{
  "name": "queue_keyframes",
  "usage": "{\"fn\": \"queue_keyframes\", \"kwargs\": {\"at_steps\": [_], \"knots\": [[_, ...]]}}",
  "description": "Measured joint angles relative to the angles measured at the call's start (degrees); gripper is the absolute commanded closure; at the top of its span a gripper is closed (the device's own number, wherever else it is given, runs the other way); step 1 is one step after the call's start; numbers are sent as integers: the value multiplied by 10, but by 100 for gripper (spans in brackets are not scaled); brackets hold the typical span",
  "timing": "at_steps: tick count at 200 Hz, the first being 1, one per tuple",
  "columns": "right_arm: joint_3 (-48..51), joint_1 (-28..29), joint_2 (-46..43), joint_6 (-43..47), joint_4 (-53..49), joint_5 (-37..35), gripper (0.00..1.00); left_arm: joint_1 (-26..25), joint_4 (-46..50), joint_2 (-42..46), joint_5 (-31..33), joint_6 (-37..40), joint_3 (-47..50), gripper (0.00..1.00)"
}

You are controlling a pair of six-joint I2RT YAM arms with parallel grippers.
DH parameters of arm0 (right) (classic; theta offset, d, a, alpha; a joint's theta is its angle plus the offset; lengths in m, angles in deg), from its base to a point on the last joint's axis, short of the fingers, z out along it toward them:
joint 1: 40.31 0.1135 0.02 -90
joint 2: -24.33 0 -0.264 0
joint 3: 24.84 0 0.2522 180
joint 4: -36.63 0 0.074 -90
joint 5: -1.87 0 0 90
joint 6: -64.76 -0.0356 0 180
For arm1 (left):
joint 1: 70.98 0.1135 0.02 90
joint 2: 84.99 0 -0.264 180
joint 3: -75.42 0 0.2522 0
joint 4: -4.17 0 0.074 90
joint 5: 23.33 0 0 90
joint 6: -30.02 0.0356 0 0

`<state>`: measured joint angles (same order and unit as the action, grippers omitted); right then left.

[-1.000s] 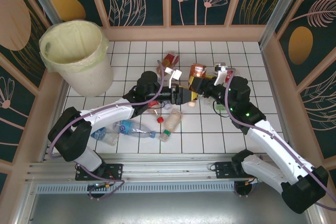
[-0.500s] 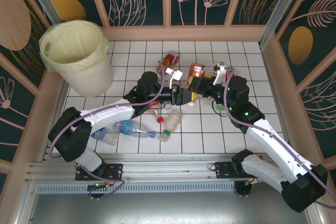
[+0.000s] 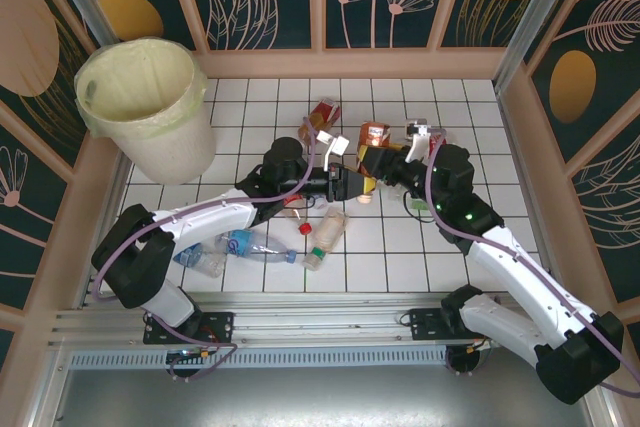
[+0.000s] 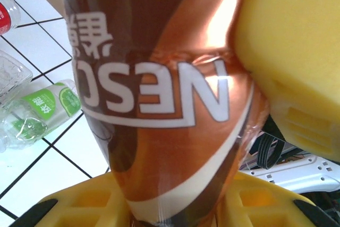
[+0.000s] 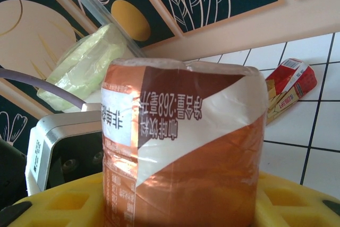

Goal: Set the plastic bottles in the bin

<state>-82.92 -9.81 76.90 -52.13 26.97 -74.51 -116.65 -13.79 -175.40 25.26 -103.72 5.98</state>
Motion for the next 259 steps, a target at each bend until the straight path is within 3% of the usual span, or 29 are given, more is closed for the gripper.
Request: {"fn": "queue_keyframes", "kwargs": {"at_steps": [23, 44, 79, 146, 207, 259], "knots": [[0, 0, 1, -2, 1, 0, 17, -1, 6, 5, 6, 1, 0, 68], [0, 1, 1, -2, 0, -2, 7, -2, 30, 19, 30, 5, 0, 65], [0, 2, -14, 11, -9, -5, 5, 12, 99, 48, 76, 24, -16, 62], [0, 2, -67, 75, -18, 26, 6, 130, 339, 91, 177, 123, -181, 63], [0, 2, -56, 97, -56, 20, 8, 297, 559, 94, 323, 193, -371, 65], [0, 2, -49, 101, -67, 12, 8, 434, 656, 83, 401, 221, -410, 65]]}}
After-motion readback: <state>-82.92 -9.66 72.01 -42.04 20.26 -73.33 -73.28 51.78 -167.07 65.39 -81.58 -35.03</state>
